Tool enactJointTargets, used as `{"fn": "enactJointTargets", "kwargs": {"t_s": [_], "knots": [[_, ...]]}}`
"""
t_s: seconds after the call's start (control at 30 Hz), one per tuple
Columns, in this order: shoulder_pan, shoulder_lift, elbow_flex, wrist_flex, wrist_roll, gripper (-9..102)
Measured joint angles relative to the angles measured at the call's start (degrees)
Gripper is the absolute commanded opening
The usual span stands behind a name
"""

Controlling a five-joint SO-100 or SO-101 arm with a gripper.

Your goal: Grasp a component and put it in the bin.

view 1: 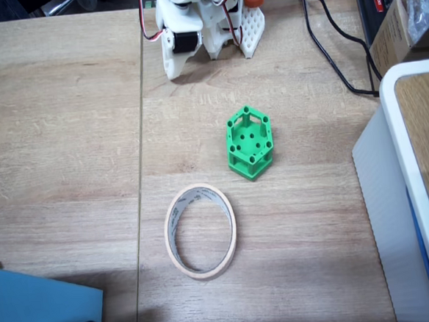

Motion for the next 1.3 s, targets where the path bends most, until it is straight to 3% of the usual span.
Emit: {"fn": "enactJointTargets", "kwargs": {"t_s": [0.23,0.7,1.3], "knots": [[0.0,-0.09,-3.78,0.18,0.0,1],[0.0,0.26,-25.4,0.88,0.0,1],[-16.61,-22.59,-38.85,0.88,-0.09,1]]}}
